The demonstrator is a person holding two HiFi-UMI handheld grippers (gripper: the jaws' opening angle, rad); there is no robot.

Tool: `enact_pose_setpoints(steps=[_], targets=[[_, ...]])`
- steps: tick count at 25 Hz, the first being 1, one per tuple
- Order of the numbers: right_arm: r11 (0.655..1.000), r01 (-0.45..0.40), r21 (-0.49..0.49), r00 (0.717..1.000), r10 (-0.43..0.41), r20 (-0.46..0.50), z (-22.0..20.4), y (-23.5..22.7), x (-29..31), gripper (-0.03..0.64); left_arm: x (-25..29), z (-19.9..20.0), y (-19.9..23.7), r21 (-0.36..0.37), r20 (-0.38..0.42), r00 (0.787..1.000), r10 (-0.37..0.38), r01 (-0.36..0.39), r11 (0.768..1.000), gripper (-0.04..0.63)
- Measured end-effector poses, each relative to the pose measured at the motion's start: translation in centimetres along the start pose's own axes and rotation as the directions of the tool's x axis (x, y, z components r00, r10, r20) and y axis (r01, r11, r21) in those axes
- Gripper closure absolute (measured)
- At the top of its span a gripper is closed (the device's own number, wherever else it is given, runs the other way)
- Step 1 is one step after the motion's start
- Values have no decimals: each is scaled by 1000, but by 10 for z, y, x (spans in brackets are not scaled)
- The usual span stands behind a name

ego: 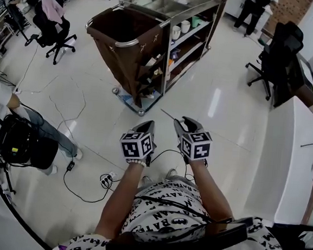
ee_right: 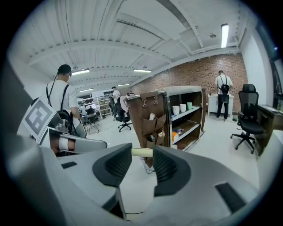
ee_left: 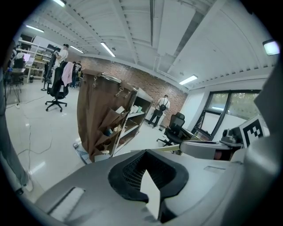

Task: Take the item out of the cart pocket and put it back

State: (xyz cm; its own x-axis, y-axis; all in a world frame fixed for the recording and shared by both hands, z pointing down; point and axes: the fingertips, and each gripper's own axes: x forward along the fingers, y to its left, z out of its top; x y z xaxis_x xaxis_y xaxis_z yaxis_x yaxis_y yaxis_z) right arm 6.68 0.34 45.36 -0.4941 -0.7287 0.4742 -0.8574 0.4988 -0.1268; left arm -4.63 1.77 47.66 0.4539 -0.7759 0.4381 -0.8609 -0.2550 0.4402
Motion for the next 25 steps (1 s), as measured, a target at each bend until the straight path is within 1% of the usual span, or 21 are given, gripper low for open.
enact_pose_setpoints(steps=[8, 14, 20, 25], targets=[[999, 30, 17, 999, -30, -23, -13, 13, 2, 459, -7, -6, 9, 3, -27, 999, -26, 27, 1000, 594], [998, 50, 23, 998, -50, -37, -19, 11, 12, 459, -2, -11, 17, 0, -42, 998, -37, 37, 999, 594], [997, 59, 45, 997, -57, -48, -18, -12, 44, 459, 21, -1, 25, 14, -53, 998, -33, 34, 999, 594], [996, 53, 68, 997, -49, -57, -13, -48, 99, 459, 62, 10, 44, 21, -82, 997, -7, 9, 1000, 594]])
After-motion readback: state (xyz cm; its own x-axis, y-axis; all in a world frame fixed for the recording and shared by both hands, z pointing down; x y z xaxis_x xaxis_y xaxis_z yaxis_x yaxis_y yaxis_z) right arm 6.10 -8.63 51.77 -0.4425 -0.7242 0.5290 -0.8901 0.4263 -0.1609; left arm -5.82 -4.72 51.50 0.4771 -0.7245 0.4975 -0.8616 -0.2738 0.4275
